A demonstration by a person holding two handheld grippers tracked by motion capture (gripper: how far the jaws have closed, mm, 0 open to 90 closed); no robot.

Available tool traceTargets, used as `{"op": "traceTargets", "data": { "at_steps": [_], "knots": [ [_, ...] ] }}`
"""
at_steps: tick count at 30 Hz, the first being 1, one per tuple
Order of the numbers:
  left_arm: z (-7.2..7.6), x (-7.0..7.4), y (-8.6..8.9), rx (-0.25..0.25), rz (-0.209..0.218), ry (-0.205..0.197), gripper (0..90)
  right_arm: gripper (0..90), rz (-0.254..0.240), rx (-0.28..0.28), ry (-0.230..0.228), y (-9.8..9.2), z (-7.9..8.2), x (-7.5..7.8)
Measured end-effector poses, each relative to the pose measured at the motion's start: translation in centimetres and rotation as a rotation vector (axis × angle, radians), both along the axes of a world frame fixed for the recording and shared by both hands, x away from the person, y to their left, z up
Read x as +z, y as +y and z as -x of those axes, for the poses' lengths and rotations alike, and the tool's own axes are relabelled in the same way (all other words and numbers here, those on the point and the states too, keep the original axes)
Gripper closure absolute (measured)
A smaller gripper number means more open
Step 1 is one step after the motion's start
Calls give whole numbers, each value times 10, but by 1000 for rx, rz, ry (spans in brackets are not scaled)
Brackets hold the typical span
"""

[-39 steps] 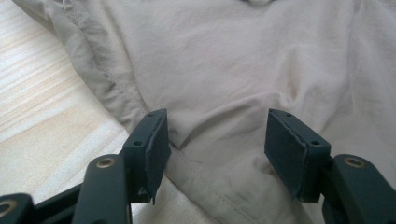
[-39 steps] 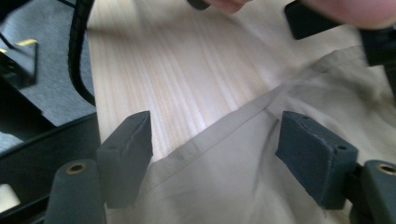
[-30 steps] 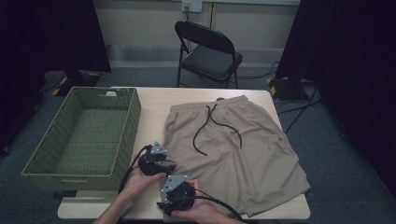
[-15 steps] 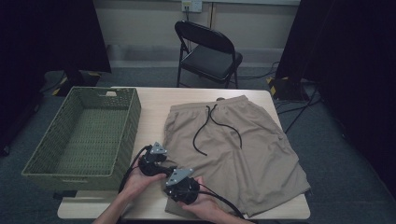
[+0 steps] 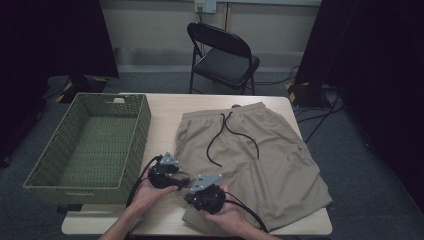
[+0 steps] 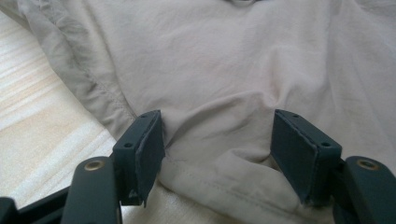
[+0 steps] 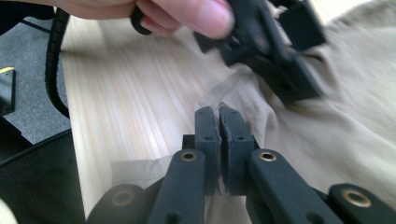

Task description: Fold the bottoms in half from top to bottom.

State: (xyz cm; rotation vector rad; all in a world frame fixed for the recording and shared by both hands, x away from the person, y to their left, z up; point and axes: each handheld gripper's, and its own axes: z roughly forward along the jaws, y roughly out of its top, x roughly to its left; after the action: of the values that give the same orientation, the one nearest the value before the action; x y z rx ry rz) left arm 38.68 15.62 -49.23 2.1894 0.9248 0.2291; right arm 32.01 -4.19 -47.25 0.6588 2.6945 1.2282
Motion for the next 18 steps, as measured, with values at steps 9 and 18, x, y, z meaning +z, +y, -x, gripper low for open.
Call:
{"op": "traceTargets", "data": {
  "at_steps": [9,18],
  "knots": [
    [4,1,-9,14,-22,-1,338,883,53,-69,-18,-36,-10,-4],
    [4,0,-13,1,-28,-1,339,634,-1,-76,-4,-36,-18,-5]
  ]
}}
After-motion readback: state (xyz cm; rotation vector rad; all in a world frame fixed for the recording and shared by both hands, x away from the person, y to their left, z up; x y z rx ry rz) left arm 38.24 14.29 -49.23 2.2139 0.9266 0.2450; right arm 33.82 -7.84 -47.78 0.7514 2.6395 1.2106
